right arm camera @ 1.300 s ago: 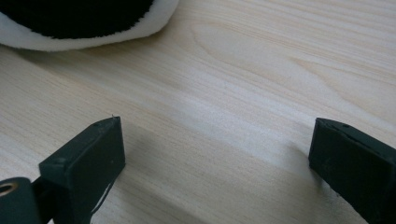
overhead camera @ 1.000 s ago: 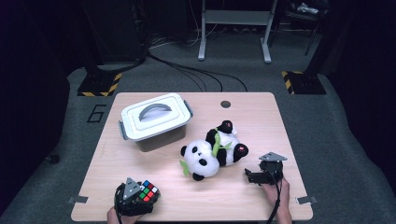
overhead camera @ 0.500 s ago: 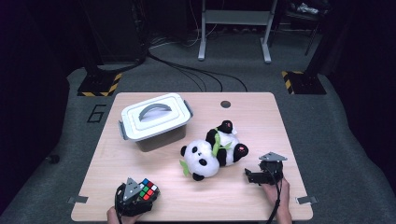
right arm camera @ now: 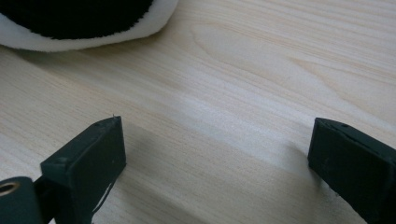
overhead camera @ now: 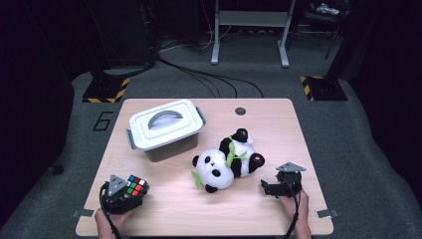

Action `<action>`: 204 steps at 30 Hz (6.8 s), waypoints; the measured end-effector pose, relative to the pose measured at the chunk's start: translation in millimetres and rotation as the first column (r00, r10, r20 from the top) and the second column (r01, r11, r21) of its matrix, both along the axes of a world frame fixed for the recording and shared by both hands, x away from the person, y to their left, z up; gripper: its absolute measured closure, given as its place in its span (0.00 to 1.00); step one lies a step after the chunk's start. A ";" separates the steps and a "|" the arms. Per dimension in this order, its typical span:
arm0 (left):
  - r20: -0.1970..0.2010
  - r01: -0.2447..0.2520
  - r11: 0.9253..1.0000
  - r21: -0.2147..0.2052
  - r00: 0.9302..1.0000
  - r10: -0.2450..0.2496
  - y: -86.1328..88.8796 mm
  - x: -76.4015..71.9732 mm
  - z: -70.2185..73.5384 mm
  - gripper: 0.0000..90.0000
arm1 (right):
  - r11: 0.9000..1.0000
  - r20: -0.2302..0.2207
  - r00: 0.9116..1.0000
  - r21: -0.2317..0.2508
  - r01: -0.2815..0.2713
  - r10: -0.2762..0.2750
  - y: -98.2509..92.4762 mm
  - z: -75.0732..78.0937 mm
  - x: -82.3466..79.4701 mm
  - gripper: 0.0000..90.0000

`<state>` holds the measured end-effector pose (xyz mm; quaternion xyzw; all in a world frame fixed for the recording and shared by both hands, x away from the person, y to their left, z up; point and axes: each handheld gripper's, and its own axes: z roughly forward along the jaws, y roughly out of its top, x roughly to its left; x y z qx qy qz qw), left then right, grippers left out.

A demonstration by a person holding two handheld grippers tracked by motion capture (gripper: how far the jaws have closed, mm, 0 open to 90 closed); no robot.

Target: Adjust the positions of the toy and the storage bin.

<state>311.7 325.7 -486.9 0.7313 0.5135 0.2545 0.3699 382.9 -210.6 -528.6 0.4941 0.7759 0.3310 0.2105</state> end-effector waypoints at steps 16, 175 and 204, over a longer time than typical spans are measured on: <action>-0.025 -0.142 0.990 0.009 0.990 0.142 39.3 35.6 -8.5 0.38 | 1.000 0.000 1.000 0.000 0.000 0.000 0.0 0.0 0.0 0.04; -0.074 0.554 0.832 -0.033 0.828 -0.555 -176.4 82.9 34.3 0.61 | 1.000 0.003 1.000 0.002 0.001 -0.001 -0.6 0.0 0.0 0.05; -0.115 0.610 0.791 -0.039 0.784 -0.610 -116.3 50.2 37.3 0.59 | 1.000 0.001 1.000 0.003 0.002 -0.002 -0.5 0.2 -0.1 0.05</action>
